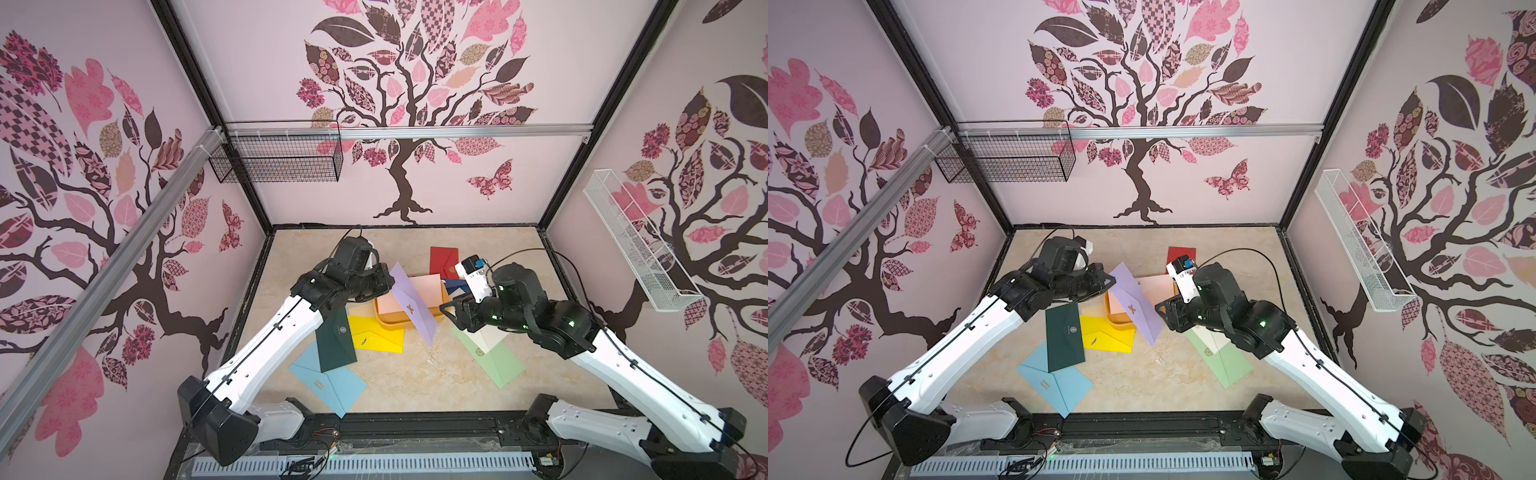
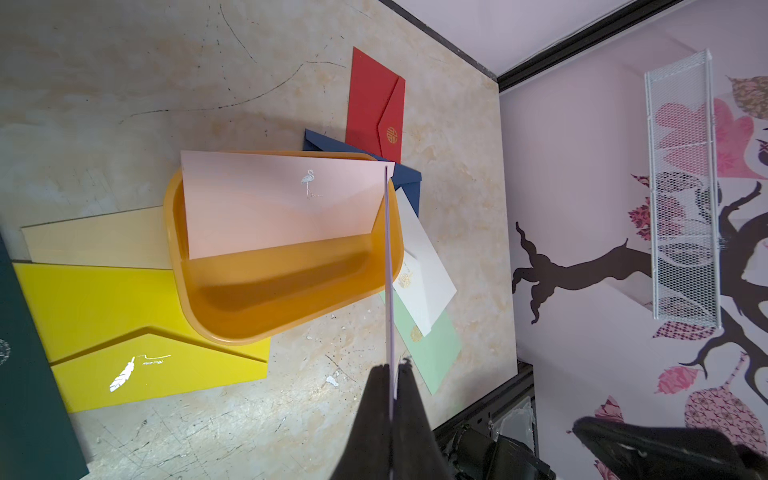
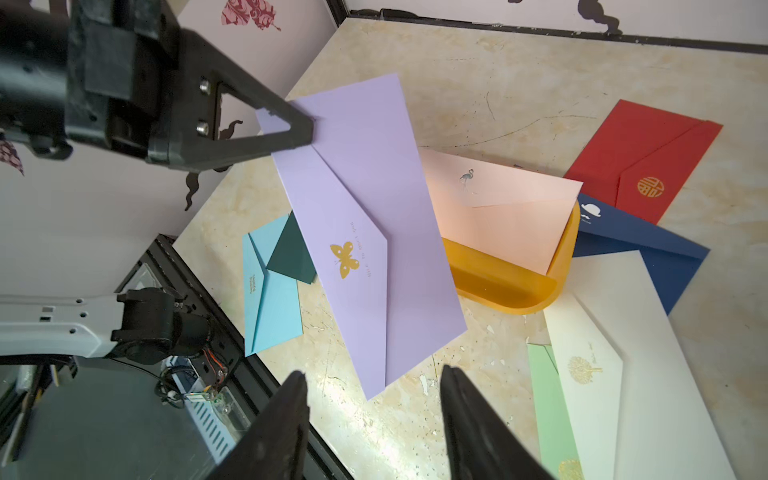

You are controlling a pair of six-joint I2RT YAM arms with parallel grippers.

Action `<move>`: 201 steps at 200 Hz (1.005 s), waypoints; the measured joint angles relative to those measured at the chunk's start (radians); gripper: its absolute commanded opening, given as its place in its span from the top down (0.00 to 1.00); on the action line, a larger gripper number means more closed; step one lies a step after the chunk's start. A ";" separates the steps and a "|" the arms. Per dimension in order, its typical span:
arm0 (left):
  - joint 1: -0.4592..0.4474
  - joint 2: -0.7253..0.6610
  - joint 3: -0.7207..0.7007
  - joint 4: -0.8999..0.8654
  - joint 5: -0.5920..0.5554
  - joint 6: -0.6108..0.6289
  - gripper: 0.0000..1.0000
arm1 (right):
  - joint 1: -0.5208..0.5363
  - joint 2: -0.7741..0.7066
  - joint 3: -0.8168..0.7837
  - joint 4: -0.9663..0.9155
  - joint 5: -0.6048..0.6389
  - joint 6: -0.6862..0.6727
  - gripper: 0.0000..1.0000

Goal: Put the sealed envelopes into the storage box
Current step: Pick up the envelope from the center of the board.

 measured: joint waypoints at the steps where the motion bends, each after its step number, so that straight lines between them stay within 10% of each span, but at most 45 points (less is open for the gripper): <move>1: 0.000 0.004 0.004 -0.002 0.000 0.001 1.00 | 0.001 0.002 0.000 0.000 0.002 -0.001 0.46; 100: 0.014 -0.087 -0.149 0.284 -0.097 -0.176 1.00 | 0.013 0.015 -0.033 0.091 0.071 0.324 0.44; 201: 0.014 -0.247 -0.351 0.828 -0.230 -0.318 1.00 | 0.013 -0.001 -0.268 0.673 0.060 0.673 0.38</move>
